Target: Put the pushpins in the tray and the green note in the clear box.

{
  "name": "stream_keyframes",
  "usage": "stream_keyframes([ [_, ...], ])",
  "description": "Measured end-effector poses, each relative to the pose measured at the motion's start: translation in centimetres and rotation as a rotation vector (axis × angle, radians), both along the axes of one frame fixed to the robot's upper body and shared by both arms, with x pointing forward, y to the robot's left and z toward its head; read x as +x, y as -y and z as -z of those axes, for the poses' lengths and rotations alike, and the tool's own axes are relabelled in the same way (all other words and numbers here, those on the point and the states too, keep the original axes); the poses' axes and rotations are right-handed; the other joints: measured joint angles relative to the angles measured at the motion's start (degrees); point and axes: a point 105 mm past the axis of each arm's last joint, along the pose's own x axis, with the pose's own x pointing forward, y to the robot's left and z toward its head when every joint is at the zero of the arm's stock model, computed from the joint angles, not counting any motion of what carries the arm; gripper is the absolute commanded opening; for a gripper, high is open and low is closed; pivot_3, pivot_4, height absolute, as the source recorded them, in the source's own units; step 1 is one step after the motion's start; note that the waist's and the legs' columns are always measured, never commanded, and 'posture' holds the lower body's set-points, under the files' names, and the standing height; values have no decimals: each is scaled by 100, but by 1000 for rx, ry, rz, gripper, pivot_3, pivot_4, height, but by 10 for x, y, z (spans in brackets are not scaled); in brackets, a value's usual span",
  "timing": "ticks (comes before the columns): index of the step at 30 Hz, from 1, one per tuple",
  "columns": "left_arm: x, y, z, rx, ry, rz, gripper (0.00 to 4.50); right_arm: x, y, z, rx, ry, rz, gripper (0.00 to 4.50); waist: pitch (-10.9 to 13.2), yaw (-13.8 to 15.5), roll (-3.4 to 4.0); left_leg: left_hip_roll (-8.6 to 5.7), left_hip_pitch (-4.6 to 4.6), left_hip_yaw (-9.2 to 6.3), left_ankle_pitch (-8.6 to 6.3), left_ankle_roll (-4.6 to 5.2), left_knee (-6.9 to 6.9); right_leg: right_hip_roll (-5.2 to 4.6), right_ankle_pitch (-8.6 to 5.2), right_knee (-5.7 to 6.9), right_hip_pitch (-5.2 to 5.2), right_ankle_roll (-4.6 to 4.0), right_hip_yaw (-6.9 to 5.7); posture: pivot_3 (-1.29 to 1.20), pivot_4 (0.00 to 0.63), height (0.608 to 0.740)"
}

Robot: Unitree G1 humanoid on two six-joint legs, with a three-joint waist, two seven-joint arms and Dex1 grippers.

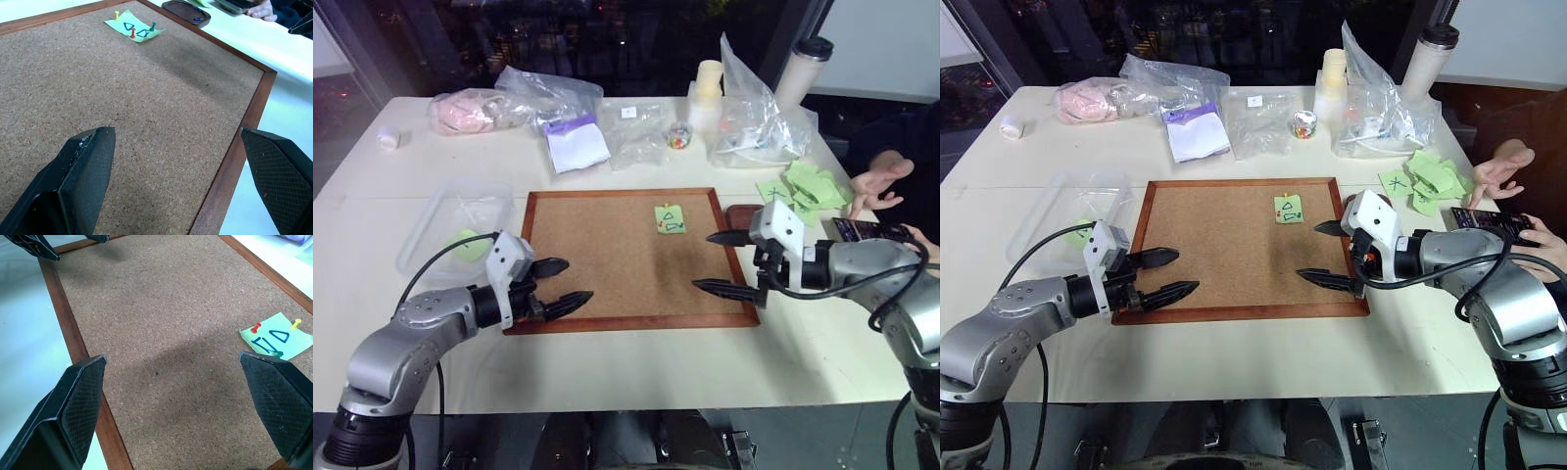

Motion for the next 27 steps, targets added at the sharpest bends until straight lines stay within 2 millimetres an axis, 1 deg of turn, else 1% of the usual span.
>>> stream_keyframes([
  [27,2,0,0,-7,5,-14,4471,0,-1,1,-7,4,-7,4500,0,0,0,0,0,0,0,0,0,0,0,0,0,0,0,0,150,740],
])
